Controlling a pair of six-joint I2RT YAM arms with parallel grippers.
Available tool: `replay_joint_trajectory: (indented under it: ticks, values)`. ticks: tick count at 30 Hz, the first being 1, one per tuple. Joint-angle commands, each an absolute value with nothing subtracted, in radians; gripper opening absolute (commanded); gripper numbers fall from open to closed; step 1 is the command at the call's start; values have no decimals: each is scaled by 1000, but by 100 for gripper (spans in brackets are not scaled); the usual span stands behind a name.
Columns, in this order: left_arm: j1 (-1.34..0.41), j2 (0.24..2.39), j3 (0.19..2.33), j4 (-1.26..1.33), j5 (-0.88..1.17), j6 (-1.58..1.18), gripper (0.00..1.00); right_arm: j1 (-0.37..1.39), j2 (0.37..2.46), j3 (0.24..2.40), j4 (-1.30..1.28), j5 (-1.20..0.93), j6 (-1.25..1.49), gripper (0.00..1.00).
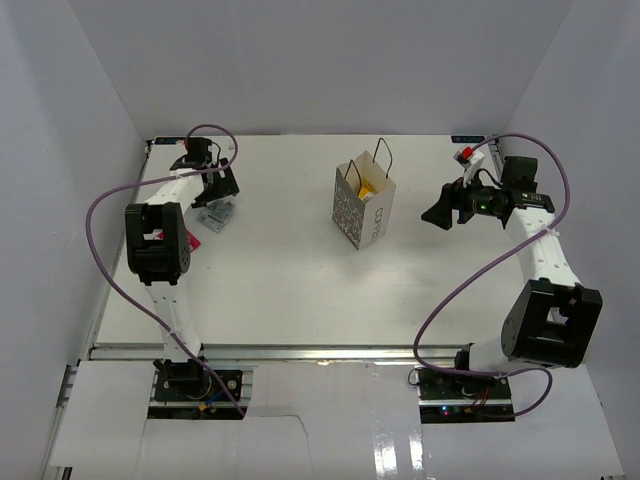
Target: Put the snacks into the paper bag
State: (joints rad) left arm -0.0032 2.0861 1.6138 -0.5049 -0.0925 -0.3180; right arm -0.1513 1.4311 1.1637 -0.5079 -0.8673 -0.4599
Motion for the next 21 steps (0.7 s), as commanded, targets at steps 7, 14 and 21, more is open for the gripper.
replay_joint_trajectory:
  ticks: [7, 14, 21]
  values:
    - [-5, 2158, 1689, -685, -110, -376, 91, -156, 1443, 1210, -499, -907, -468, 79]
    - [-9, 2169, 1649, -704, -133, -385, 69, -155, 1456, 1210, -497, -908, -462, 79]
    - [-11, 2100, 1608, -678, -109, -396, 32, -156, 1453, 1218, -497, -913, -453, 79]
